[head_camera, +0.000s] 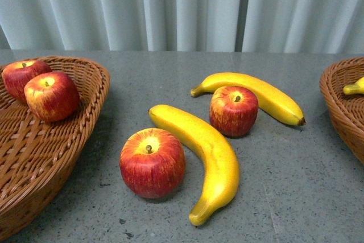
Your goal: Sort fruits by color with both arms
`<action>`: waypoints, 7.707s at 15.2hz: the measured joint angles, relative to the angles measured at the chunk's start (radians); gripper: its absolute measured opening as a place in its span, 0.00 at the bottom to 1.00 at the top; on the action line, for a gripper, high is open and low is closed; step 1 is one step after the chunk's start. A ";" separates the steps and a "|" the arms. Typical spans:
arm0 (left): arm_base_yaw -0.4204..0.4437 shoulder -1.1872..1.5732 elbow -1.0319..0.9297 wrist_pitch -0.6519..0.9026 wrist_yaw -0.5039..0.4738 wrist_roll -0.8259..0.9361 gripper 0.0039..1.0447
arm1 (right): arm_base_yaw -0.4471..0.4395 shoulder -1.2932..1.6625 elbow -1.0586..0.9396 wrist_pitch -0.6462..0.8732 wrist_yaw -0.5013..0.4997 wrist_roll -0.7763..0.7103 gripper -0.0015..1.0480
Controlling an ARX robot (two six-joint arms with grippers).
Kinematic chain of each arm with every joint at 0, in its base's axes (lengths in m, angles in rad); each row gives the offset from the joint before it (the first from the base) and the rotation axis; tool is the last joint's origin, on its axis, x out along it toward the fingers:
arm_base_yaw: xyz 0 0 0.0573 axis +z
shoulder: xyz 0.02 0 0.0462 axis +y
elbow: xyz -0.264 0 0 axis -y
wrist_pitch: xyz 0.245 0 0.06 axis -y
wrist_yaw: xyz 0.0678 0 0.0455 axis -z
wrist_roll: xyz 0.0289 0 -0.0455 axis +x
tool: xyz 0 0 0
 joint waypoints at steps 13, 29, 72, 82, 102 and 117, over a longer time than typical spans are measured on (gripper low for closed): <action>-0.265 0.949 0.544 0.141 0.672 0.633 0.94 | 0.000 0.000 0.000 0.000 0.000 0.000 0.94; -0.300 1.228 0.578 0.204 0.760 0.753 0.78 | 0.000 0.000 0.000 -0.001 0.000 0.000 0.94; -0.399 1.536 1.012 0.250 0.698 0.567 0.94 | 0.000 0.000 0.000 -0.001 0.000 0.000 0.94; -0.455 1.700 1.125 0.224 0.613 0.610 0.70 | 0.000 0.000 0.000 0.000 0.000 0.000 0.94; 0.019 0.815 0.328 0.453 0.046 0.032 0.88 | 0.000 0.000 0.000 0.000 0.000 0.000 0.94; 0.060 0.116 -0.150 0.598 0.377 0.149 0.01 | 0.000 0.000 0.000 0.000 0.000 0.000 0.94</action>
